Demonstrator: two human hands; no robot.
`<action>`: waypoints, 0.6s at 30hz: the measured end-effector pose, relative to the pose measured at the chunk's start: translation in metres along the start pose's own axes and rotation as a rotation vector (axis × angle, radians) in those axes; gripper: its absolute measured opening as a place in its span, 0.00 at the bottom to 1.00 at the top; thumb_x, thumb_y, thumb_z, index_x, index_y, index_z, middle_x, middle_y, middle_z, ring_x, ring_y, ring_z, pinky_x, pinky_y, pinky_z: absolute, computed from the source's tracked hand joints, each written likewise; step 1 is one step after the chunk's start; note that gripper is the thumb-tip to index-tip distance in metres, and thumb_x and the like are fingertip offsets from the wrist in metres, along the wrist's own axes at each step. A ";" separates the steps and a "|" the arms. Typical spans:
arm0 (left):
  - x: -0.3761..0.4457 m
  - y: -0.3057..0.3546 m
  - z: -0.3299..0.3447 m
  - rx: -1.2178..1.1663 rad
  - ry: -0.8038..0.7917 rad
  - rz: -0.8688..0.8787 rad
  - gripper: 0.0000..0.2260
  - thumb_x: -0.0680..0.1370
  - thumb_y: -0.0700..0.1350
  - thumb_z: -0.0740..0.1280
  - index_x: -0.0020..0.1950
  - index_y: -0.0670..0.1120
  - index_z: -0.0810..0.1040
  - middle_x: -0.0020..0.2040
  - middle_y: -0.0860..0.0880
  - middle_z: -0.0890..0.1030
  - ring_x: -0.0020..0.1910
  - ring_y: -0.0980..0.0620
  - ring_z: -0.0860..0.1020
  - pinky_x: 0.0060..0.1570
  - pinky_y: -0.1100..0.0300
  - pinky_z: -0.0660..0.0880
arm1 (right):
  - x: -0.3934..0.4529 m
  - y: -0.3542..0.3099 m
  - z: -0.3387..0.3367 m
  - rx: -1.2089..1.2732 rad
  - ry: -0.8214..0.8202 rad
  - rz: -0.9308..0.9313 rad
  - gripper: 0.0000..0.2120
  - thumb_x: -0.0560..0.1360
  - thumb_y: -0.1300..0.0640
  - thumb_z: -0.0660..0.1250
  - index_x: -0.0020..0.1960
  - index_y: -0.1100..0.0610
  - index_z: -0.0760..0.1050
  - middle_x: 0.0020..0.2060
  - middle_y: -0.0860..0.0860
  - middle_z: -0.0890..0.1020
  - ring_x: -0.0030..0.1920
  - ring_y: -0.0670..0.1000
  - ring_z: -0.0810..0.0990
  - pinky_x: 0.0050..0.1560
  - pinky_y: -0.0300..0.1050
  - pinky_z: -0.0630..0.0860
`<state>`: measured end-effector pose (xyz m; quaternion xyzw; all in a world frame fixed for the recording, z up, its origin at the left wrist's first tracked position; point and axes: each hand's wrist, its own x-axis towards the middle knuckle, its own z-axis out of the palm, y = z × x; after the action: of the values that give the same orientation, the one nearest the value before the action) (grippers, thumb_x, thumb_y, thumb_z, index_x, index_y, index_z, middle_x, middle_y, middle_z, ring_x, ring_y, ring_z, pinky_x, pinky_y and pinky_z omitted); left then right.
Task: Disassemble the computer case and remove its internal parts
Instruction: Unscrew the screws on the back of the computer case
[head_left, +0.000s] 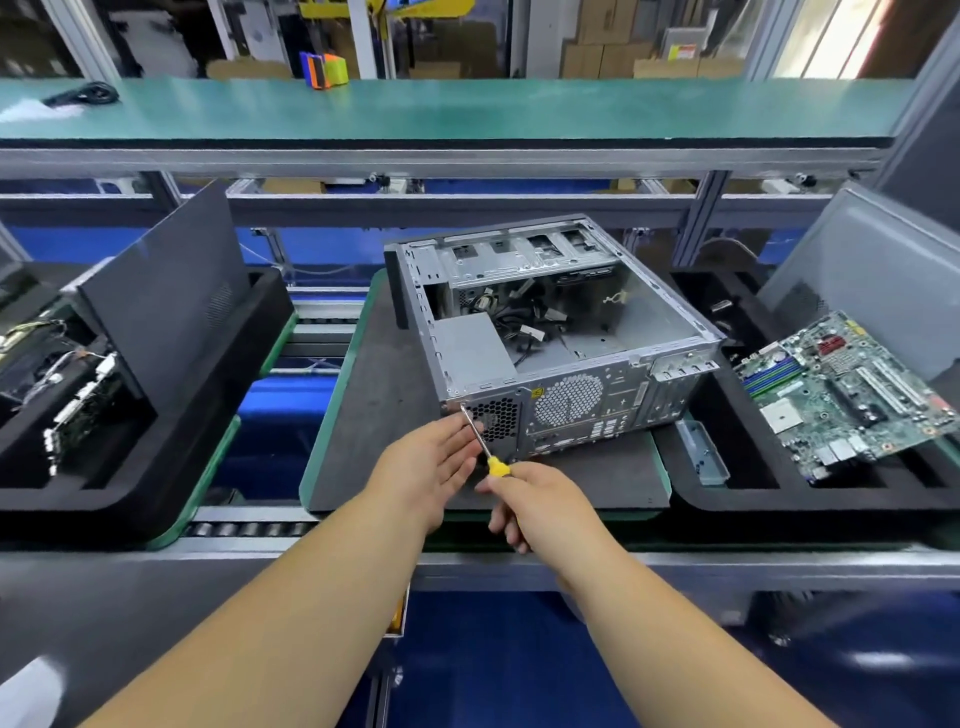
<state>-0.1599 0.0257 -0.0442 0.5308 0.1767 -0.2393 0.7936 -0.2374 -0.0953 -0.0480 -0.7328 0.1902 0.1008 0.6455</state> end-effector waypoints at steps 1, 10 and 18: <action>0.000 0.001 0.001 0.008 -0.008 0.000 0.07 0.78 0.44 0.68 0.53 0.45 0.81 0.48 0.49 0.86 0.51 0.52 0.83 0.46 0.60 0.77 | 0.000 0.000 0.001 0.008 0.005 0.007 0.09 0.78 0.52 0.62 0.48 0.54 0.80 0.27 0.48 0.79 0.25 0.45 0.72 0.26 0.39 0.69; -0.003 0.003 0.006 0.004 0.001 0.007 0.04 0.77 0.42 0.70 0.51 0.45 0.81 0.45 0.50 0.86 0.43 0.56 0.84 0.45 0.62 0.77 | -0.001 -0.005 0.006 0.118 0.019 0.065 0.10 0.81 0.53 0.60 0.51 0.55 0.80 0.25 0.49 0.78 0.23 0.45 0.69 0.23 0.37 0.65; -0.007 0.006 0.011 0.000 0.027 0.001 0.05 0.78 0.41 0.69 0.53 0.45 0.81 0.39 0.52 0.86 0.45 0.56 0.81 0.46 0.64 0.77 | -0.002 -0.011 0.007 0.157 0.014 0.151 0.10 0.81 0.54 0.61 0.52 0.56 0.80 0.24 0.50 0.76 0.22 0.46 0.67 0.21 0.37 0.63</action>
<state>-0.1618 0.0185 -0.0317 0.5342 0.1872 -0.2317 0.7912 -0.2341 -0.0871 -0.0382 -0.6643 0.2570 0.1288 0.6900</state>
